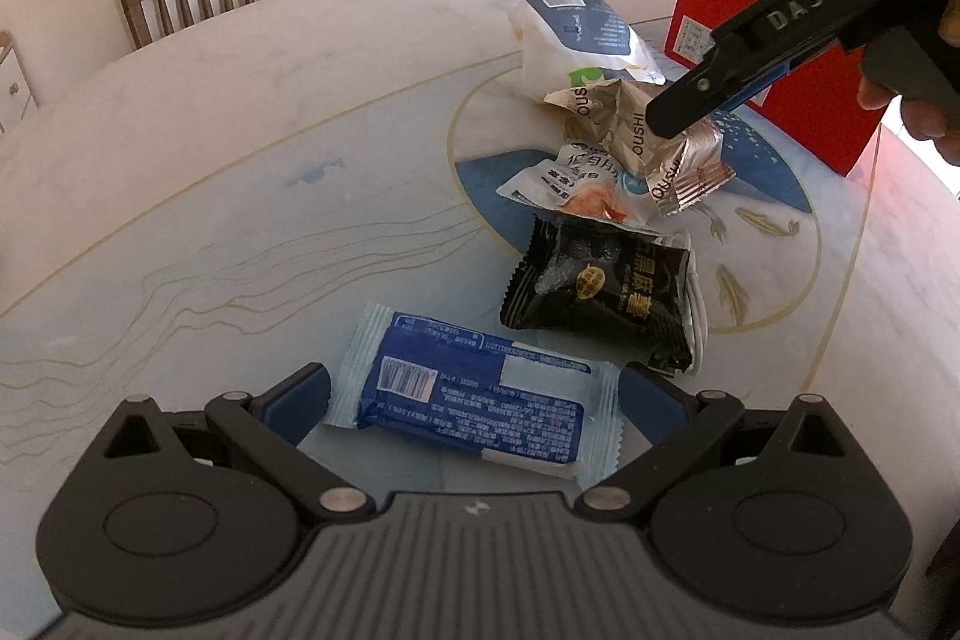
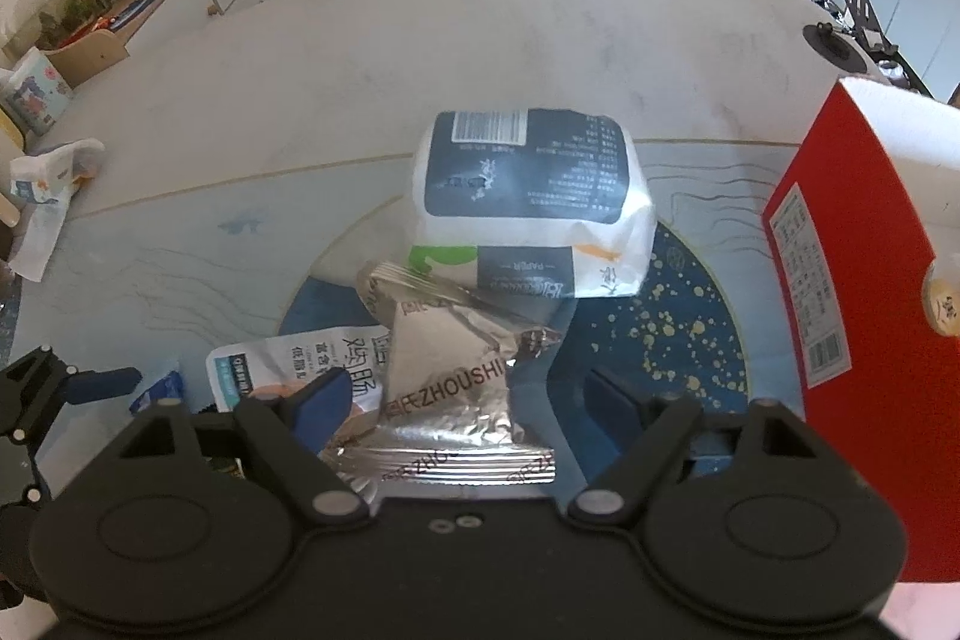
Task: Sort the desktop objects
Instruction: 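Grasp the silver foil bag with right gripper while left grasps blue-wrapped bar, then lift and carry the foil bag and blue bar over the red shoebox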
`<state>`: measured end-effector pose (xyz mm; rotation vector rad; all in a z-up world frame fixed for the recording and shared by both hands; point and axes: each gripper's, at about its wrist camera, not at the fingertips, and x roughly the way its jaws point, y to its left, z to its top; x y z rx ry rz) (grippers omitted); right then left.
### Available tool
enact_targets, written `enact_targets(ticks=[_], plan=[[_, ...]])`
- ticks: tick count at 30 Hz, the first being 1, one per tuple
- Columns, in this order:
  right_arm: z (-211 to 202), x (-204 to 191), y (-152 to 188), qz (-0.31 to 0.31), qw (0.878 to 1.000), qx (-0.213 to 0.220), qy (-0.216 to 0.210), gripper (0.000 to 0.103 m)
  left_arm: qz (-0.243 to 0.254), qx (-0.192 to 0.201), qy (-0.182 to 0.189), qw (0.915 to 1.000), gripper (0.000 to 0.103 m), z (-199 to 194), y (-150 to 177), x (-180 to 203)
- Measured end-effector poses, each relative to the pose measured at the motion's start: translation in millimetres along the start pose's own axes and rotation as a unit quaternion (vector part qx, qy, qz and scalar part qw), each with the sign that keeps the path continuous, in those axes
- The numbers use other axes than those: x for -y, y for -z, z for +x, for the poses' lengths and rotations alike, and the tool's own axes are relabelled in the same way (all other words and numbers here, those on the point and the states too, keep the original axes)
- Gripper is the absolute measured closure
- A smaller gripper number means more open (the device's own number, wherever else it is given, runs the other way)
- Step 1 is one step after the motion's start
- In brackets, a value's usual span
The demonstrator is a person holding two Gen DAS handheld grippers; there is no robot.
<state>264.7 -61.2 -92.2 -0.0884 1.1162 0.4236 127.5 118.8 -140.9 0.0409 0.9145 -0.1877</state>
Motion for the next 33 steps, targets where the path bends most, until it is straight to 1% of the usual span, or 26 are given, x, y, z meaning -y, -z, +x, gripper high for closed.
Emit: enact_targets(ticks=[3, 9, 14, 18, 20, 23, 24, 26, 28, 29, 30, 33], plan=[[6, 1, 0, 0.001, 1.000, -0.006, 0.004, 0.020, 0.006, 0.003, 0.000, 1.0000, 0.001, 0, 1, 1], [14, 2, 1, 0.002, 1.000, -0.014, 0.007, 0.022, 0.025, 0.003, -0.013, 0.9996, 0.001, 1, 3, 6], [17, 2, 0, 0.001, 1.000, -0.021, 0.006, 0.025, 0.026, 0.002, -0.015, 0.9996, 0.002, 1, 3, 7], [20, 1, 1, 0.007, 1.000, -0.026, 0.002, 0.031, 0.026, 0.004, -0.015, 0.9996, 0.006, 1, 3, 7], [20, 1, 1, 0.006, 1.000, -0.027, 0.001, 0.034, 0.026, 0.006, -0.014, 0.9996, 0.011, 0, 3, 7], [20, 1, 2, 0.008, 1.000, -0.028, 0.001, 0.038, 0.026, 0.006, -0.014, 0.9996, 0.013, -1, 2, 7], [19, 2, 2, 0.009, 1.000, -0.028, 0.001, 0.041, 0.025, 0.007, -0.014, 0.9996, 0.015, -1, 2, 7], [18, 3, 2, 0.009, 1.000, -0.027, 0.000, 0.043, 0.024, 0.008, -0.014, 0.9996, 0.020, -2, 0, 7], [15, 2, 3, 0.010, 1.000, -0.024, 0.000, 0.047, 0.023, 0.008, -0.015, 0.9996, 0.023, -2, -1, 7], [14, 2, 3, 0.011, 1.000, -0.023, 0.000, 0.049, 0.022, 0.007, -0.015, 0.9996, 0.024, -2, -1, 7], [13, 3, 4, 0.011, 1.000, -0.021, -0.002, 0.055, 0.021, 0.007, -0.017, 0.9996, 0.024, -2, -2, 7], [9, 3, 4, 0.013, 1.000, -0.017, -0.001, 0.058, 0.018, 0.006, -0.017, 0.9997, 0.025, -3, -2, 8]])
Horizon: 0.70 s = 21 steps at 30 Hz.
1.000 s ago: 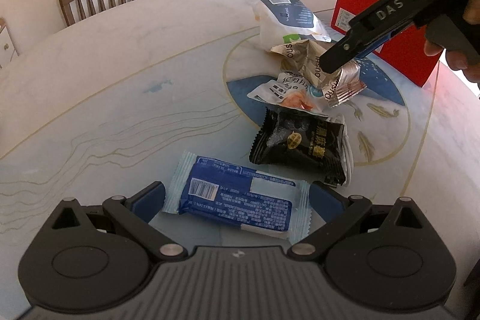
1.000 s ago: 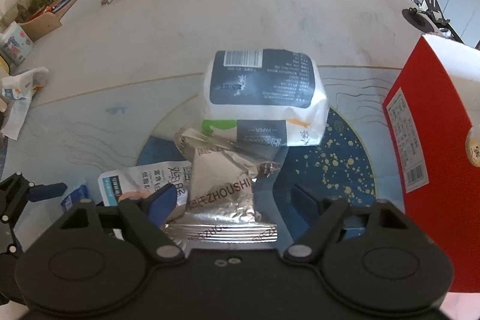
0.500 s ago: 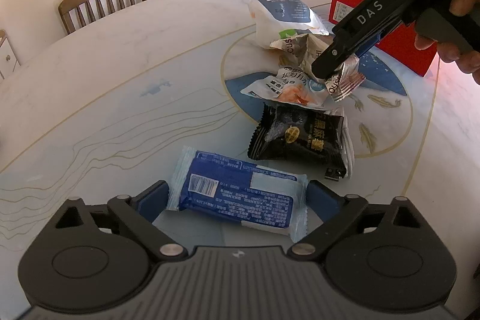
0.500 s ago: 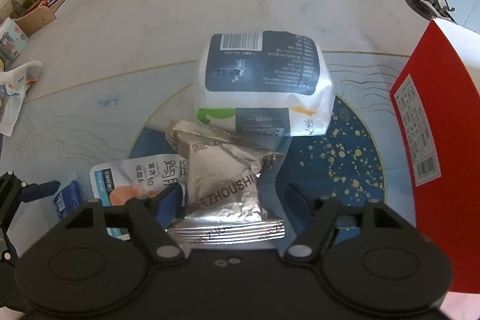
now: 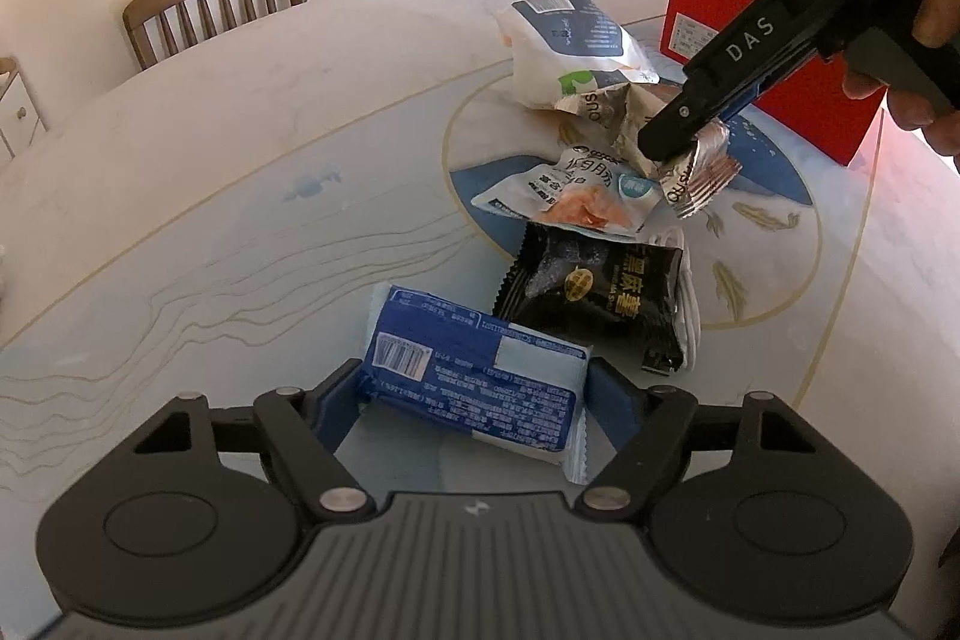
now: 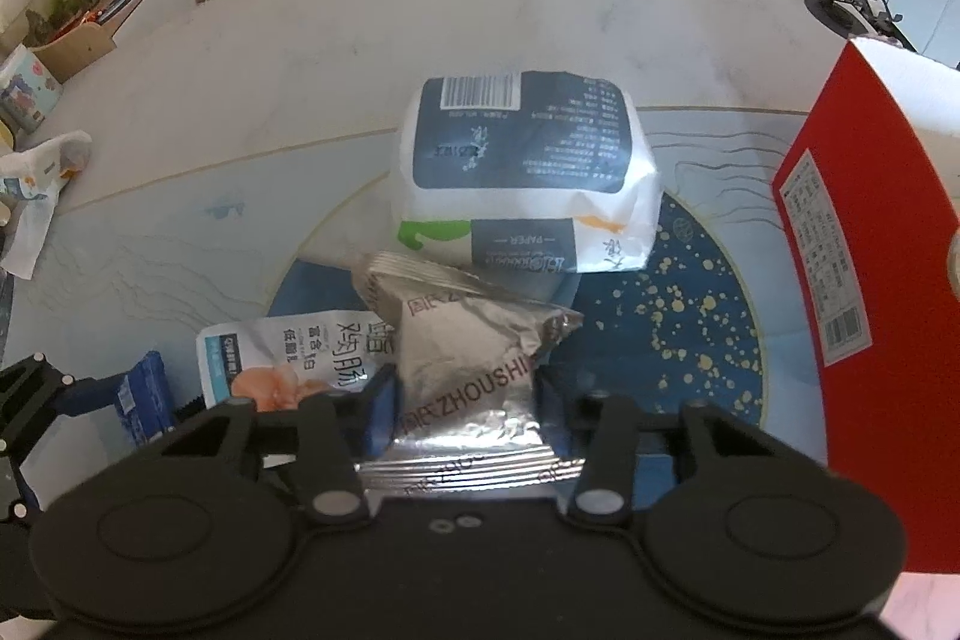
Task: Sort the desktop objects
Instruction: 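Lift and carry the foil bag and blue bar over the red shoebox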
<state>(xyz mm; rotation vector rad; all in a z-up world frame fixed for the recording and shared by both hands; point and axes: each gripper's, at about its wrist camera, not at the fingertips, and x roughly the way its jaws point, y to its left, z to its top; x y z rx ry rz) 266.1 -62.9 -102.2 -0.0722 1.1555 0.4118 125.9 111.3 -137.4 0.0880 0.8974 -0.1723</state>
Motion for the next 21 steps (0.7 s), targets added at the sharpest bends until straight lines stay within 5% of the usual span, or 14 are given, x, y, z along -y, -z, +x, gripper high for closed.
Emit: enact_targets(ticks=[21], plan=[[-28, 10, 18, 0.019, 1.000, 0.017, -0.003, 0.060, -0.026, 0.006, -0.016, 0.9995, 0.026, -23, 0, 5]])
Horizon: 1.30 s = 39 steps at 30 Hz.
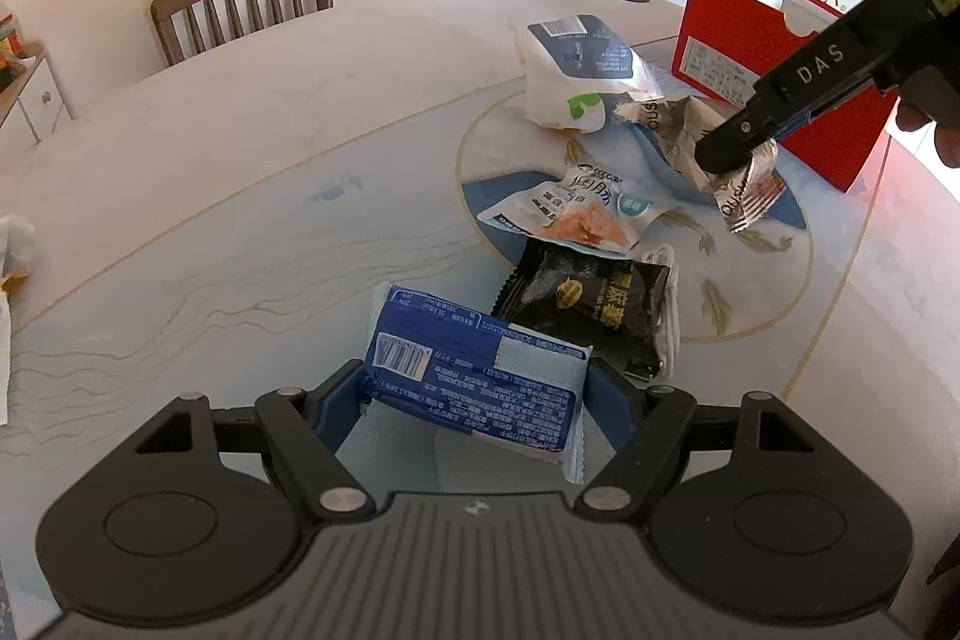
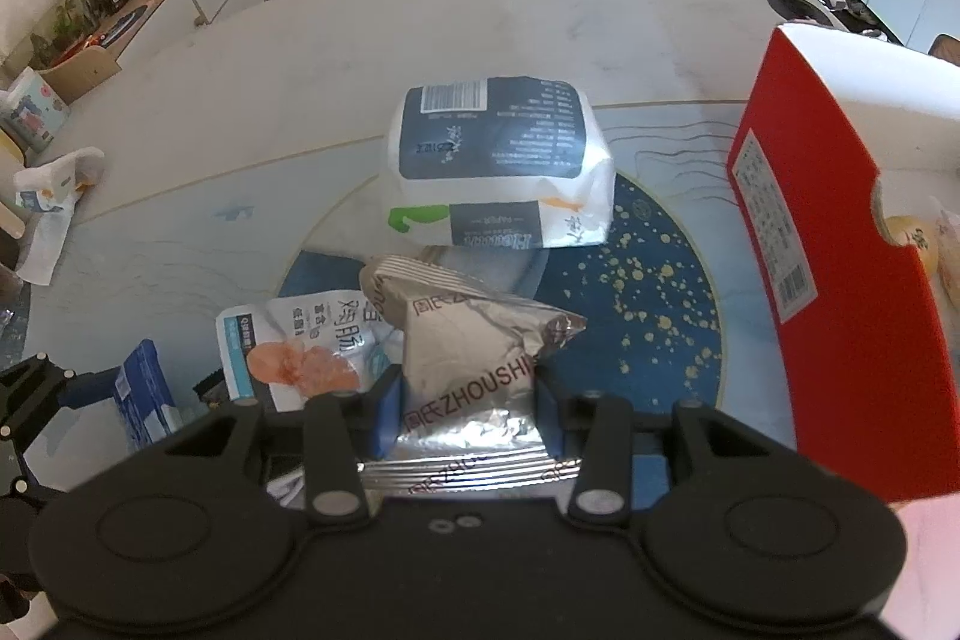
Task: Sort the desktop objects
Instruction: 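Lift and carry the foil bag and blue bar over the red shoebox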
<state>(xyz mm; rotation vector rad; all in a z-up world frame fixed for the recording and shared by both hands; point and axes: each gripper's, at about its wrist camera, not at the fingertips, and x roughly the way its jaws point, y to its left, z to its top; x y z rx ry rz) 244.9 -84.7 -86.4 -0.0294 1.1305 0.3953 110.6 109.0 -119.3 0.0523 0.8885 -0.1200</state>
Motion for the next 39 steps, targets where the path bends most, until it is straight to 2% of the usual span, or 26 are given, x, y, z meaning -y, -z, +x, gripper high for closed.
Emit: enact_targets(ticks=[10, 39], plan=[[-19, 7, 14, 0.012, 1.000, 0.005, -0.002, 0.060, 0.002, 0.009, 0.007, 0.9999, 0.026, -20, -9, 17], [-98, 57, 61, 0.052, 0.998, 0.040, -0.004, 0.060, 0.078, 0.029, 0.087, 0.9927, 0.026, -49, -62, 115]])
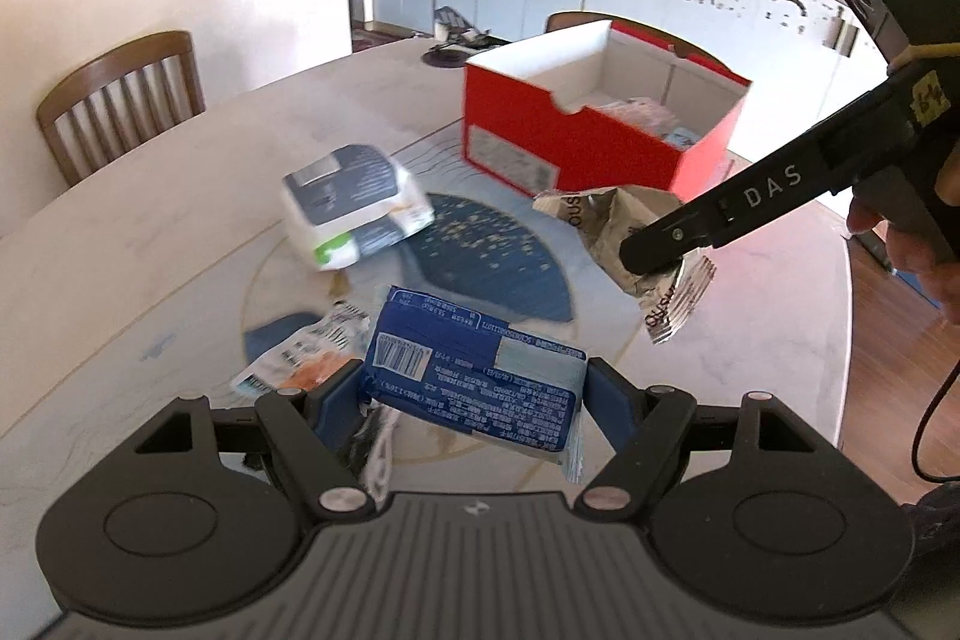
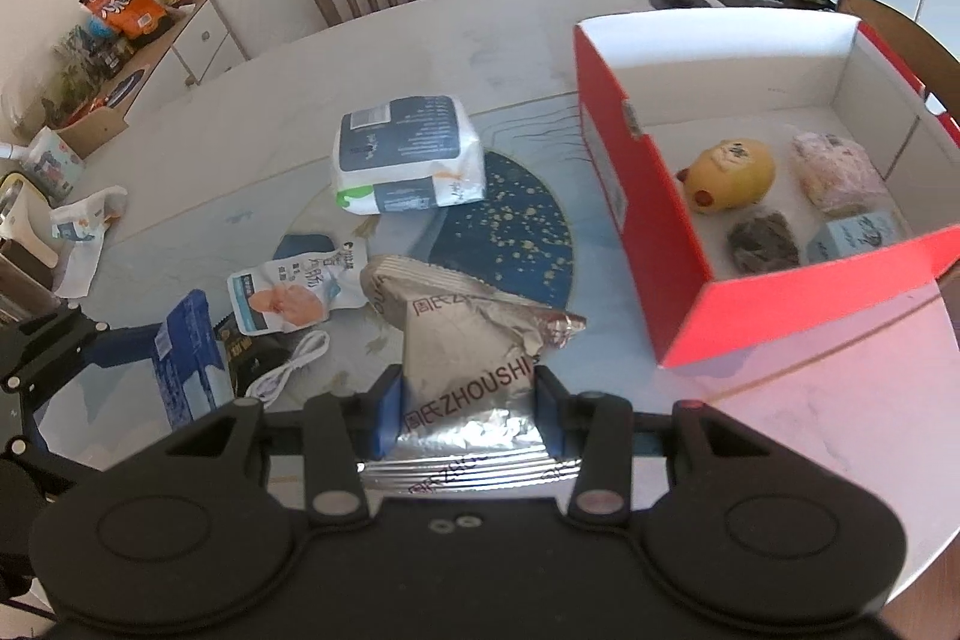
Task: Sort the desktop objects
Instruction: 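Lift and carry the foil bag and blue bar over the red shoebox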
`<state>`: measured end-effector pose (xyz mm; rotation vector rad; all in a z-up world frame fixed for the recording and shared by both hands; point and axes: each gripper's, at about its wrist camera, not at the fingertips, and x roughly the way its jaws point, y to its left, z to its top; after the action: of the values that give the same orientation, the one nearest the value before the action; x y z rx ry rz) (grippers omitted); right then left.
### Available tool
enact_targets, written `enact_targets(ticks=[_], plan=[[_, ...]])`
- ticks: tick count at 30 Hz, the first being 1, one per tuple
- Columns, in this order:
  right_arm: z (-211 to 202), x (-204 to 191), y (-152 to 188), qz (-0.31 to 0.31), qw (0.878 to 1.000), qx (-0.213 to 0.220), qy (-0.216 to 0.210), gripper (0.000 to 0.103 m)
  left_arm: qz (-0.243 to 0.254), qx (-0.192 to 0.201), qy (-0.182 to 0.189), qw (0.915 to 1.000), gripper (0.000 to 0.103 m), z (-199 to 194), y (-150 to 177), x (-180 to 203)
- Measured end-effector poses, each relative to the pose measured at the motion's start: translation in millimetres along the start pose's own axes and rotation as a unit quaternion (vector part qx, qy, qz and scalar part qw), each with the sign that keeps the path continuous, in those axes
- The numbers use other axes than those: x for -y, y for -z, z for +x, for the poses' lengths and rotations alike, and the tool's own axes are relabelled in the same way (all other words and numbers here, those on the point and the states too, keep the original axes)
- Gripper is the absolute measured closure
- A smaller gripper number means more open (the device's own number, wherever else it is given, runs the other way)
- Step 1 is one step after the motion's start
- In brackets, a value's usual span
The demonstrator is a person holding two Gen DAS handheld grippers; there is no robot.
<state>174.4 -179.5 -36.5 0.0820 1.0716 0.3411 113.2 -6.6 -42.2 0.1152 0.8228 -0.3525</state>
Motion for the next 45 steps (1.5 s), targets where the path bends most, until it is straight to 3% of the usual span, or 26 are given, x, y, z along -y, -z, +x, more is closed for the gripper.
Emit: enact_targets(ticks=[22, 45], plan=[[-49, 61, 8, 0.002, 1.000, 0.013, 0.012, 0.060, 0.043, 0.008, 0.044, 0.9981, 0.026, 13, -53, 58], [-66, 151, -28, -0.011, 1.000, 0.019, 0.016, 0.060, 0.052, 0.016, 0.057, 0.9969, 0.026, 70, -116, 107]])
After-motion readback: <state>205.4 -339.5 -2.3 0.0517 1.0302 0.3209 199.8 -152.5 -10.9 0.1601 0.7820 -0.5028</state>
